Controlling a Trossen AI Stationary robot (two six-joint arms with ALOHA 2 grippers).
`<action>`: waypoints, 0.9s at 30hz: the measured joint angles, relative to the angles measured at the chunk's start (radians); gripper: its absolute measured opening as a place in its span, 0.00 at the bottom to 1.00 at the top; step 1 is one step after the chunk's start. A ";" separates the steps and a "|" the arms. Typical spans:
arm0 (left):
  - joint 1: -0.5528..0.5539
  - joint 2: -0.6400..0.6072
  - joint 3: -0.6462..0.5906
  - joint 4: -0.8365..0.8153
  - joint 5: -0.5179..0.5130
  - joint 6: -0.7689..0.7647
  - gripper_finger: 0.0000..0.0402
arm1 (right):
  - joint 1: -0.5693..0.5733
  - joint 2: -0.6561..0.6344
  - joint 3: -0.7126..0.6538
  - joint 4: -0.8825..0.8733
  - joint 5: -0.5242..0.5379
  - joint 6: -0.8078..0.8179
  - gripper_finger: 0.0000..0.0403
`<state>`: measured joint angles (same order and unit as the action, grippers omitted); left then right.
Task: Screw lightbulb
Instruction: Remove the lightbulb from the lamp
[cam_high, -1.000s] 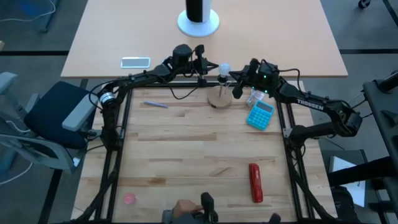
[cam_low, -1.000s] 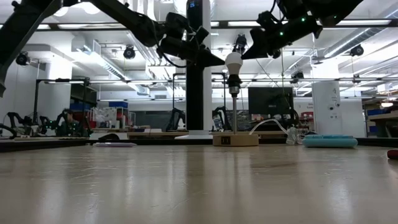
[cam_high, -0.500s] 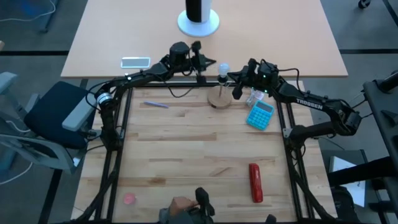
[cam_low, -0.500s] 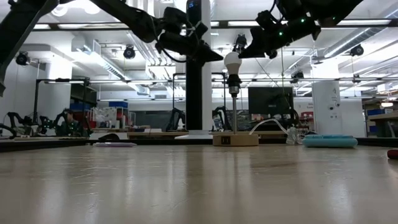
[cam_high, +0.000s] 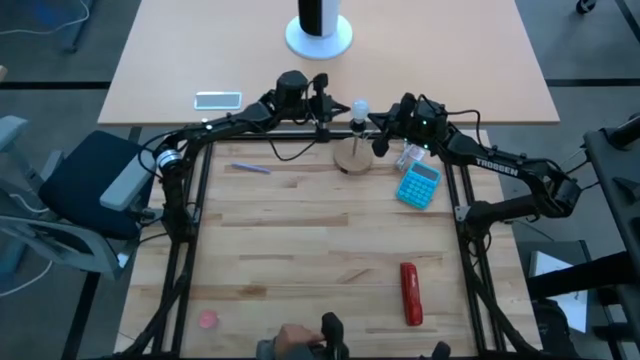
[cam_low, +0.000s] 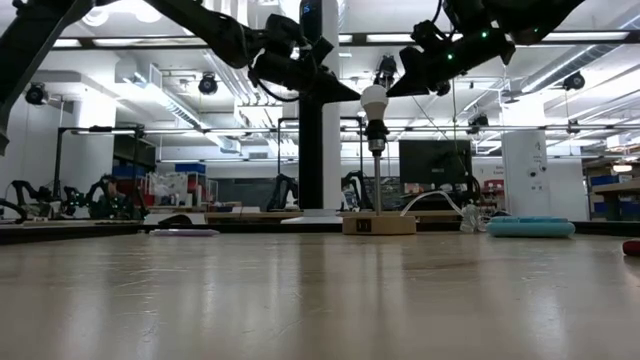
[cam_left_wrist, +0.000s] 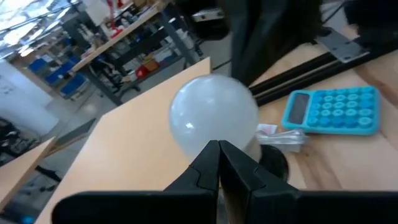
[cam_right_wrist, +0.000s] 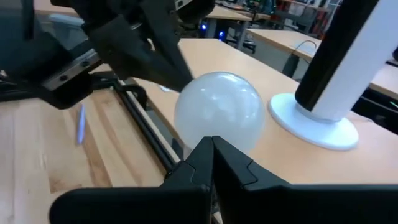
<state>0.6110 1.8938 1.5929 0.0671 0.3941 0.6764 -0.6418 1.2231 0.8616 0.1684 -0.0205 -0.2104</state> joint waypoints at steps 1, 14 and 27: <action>-0.001 0.000 0.000 -0.005 0.012 0.002 0.00 | 0.000 0.000 0.000 0.000 0.004 0.000 0.00; 0.014 -0.019 0.000 0.012 -0.064 0.022 0.00 | 0.000 -0.009 0.000 -0.098 -0.055 -0.024 0.00; 0.017 0.066 0.000 0.178 -0.119 0.077 0.00 | 0.013 -0.004 0.001 0.021 -0.084 0.000 0.00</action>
<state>0.6279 1.9602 1.5929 0.2450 0.2747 0.7534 -0.6285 1.2186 0.8627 0.1891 -0.1043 -0.2100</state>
